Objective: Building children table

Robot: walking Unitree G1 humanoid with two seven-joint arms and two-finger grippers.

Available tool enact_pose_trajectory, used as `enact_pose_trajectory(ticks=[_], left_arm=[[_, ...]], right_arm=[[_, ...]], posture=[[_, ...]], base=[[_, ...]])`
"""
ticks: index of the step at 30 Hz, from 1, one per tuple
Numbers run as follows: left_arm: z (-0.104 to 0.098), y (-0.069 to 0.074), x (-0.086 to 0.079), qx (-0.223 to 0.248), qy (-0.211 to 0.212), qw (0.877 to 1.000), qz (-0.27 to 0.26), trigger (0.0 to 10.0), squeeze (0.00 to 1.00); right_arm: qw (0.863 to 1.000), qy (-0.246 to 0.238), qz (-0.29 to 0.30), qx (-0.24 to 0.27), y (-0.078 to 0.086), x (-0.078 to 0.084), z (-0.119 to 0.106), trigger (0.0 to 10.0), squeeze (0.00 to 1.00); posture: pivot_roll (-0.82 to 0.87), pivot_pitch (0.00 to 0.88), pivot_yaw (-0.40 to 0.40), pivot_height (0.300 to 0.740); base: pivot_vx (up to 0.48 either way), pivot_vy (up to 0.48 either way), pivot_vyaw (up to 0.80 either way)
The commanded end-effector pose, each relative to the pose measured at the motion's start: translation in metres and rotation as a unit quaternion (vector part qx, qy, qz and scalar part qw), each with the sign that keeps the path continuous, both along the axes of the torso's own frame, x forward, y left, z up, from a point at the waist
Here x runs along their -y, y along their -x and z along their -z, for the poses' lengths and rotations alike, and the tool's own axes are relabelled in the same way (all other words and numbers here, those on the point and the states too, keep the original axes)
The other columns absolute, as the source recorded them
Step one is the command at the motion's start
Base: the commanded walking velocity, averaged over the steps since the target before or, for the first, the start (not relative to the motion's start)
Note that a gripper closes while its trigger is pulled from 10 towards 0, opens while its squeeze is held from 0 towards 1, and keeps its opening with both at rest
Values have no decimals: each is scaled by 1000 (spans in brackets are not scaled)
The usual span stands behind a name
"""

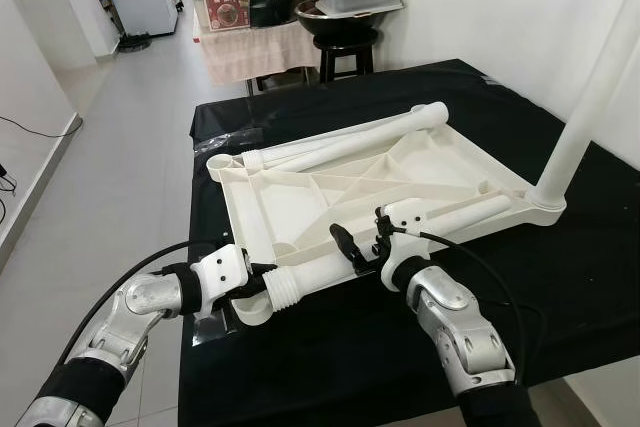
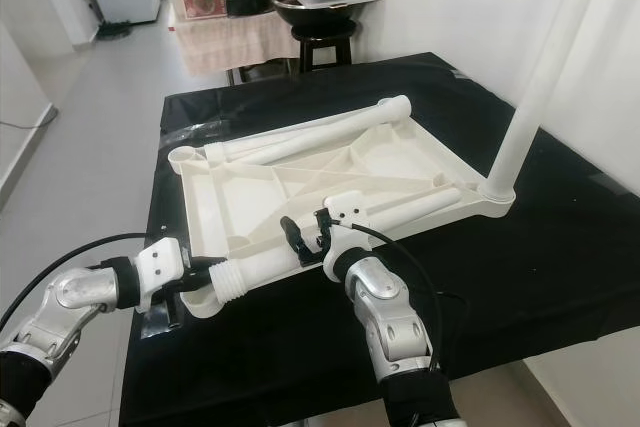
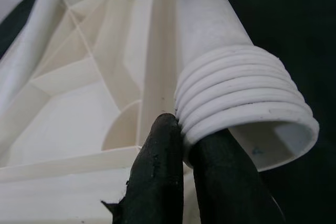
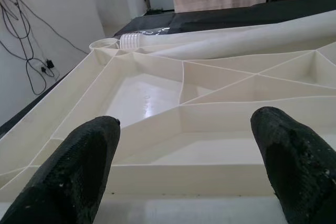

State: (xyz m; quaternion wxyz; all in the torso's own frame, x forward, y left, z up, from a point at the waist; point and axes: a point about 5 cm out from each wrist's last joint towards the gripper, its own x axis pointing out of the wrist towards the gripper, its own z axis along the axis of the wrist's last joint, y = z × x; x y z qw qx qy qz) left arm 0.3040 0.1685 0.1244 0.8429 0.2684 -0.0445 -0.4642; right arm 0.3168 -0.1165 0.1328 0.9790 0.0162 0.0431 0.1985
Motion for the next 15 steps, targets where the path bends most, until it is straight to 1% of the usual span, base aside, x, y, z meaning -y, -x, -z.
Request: enact_pose_trajectory(ticks=[1, 3, 4, 5, 6, 7, 8, 9, 10, 11, 12, 13, 14, 15], left_arm=[[-6, -3, -2, 17, 8, 1000, -14, 0, 0], [-8, -4, -2, 24, 16, 999, -24, 0, 0], [-11, -6, -3, 32, 28, 998, -36, 0, 0], [-11, -6, -3, 32, 28, 998, -36, 0, 0], [-15, -8, -4, 43, 45, 997, -52, 0, 0], [-22, -11, -7, 56, 67, 994, -72, 0, 0], [-30, -15, -10, 71, 95, 988, -95, 0, 0], [-35, -17, -12, 80, 114, 984, -109, 0, 0], [-43, -19, -16, 90, 146, 977, -125, 0, 0], [-43, -19, -16, 90, 146, 977, -125, 0, 0], [-50, -21, -18, 98, 173, 970, -137, 0, 0], [-55, -22, -19, 103, 190, 966, -143, 0, 0], [-55, -22, -19, 103, 190, 966, -143, 0, 0], [-66, -22, -19, 111, 229, 956, -145, 0, 0]], right_arm=[[1000, -12, 0, -3, 1, -2, 0, 10000, 0], [1000, -18, 1, 0, 1, -1, -2, 10000, 0], [999, -33, 7, 9, 0, 1, -6, 10000, 0], [999, -33, 7, 9, 0, 1, -6, 10000, 0], [997, -78, 14, 20, -2, 3, -14, 10000, 0], [989, -145, 20, 27, -5, 7, -25, 10000, 0], [973, -230, 13, 35, -6, 12, -40, 10000, 0], [958, -283, 2, 41, -6, 15, -50, 10000, 0], [940, -335, -41, 55, -2, 17, -65, 10000, 0], [940, -335, -41, 55, -2, 17, -65, 10000, 0], [923, -369, -83, 69, 4, 18, -77, 10000, 0], [913, -385, -111, 78, 8, 19, -84, 10000, 0], [913, -385, -111, 78, 8, 19, -84, 10000, 0], [896, -404, -164, 88, 18, 19, -93, 10000, 0]], posture=[[-69, 0, 71, 740], [-69, 0, 71, 740], [-69, 0, 69, 740], [-69, 0, 69, 740], [-67, 0, 68, 740], [-68, 0, 66, 740], [-68, 0, 65, 740], [-68, 0, 65, 740], [-73, 0, 63, 740], [-73, 0, 63, 740], [-74, 0, 61, 740], [-75, 0, 60, 740], [-75, 0, 60, 740], [-75, 0, 56, 740]], base=[[0, 0, 0], [0, 0, 0], [0, 0, 0], [0, 0, 0], [0, 0, 0], [0, 0, 0], [0, 0, 0], [0, 0, 0], [0, 0, 0], [0, 0, 0], [0, 0, 0], [0, 0, 0], [0, 0, 0], [0, 0, 0]])
